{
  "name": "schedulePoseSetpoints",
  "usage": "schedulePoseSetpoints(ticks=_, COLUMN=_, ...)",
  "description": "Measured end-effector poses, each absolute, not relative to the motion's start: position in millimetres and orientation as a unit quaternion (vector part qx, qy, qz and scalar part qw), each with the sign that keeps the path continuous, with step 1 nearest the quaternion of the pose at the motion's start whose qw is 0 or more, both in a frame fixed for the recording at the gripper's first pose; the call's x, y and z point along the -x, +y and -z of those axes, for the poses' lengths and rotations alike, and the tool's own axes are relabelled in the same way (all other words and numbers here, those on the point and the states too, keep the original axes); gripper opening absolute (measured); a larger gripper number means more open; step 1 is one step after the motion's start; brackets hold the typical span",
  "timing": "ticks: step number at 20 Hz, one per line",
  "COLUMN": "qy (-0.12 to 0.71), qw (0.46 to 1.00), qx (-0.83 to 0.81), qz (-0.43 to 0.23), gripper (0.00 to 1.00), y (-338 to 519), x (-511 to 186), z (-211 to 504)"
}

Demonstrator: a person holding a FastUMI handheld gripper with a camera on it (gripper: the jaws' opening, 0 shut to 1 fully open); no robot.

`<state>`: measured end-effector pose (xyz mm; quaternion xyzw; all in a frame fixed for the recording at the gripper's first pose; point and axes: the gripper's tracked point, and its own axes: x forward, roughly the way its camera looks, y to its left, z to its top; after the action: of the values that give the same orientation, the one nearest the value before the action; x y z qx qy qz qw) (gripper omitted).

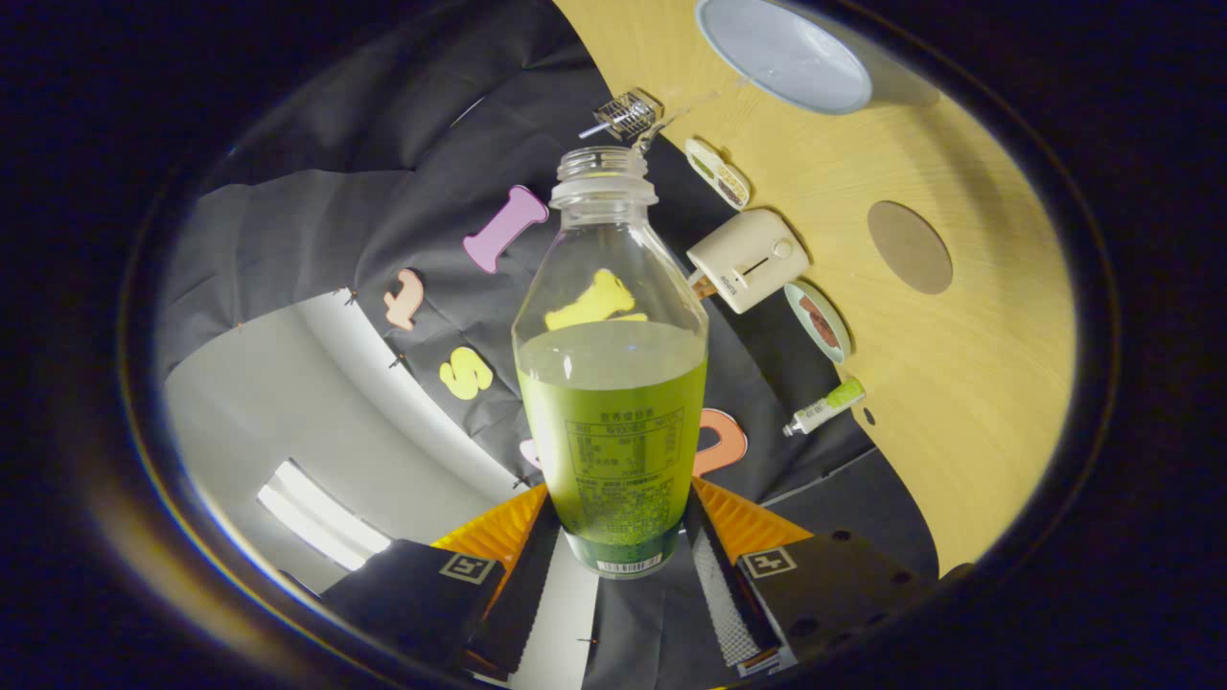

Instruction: Take the bottle from table, then pour the juice into the cup, finally place the bottle on the coaster

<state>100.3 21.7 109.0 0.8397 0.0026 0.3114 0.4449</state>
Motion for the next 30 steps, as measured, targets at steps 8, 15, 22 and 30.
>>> schedulePoseSetpoints(ticks=8, qy=-0.003, qw=0.443, qx=-0.841, qz=-0.31, gripper=0.78, y=18, x=-100, z=-112)
schedulePoseSetpoints(ticks=15, qy=-0.009, qw=0.466, qx=-0.83, qz=-0.307, gripper=0.78, y=24, x=-97, z=-113)
schedulePoseSetpoints(ticks=22, qy=0.014, qw=0.561, qx=-0.774, qz=-0.293, gripper=0.78, y=60, x=-84, z=-102)
schedulePoseSetpoints(ticks=30, qy=0.026, qw=0.732, qx=-0.632, qz=-0.254, gripper=0.78, y=88, x=-62, z=-85)
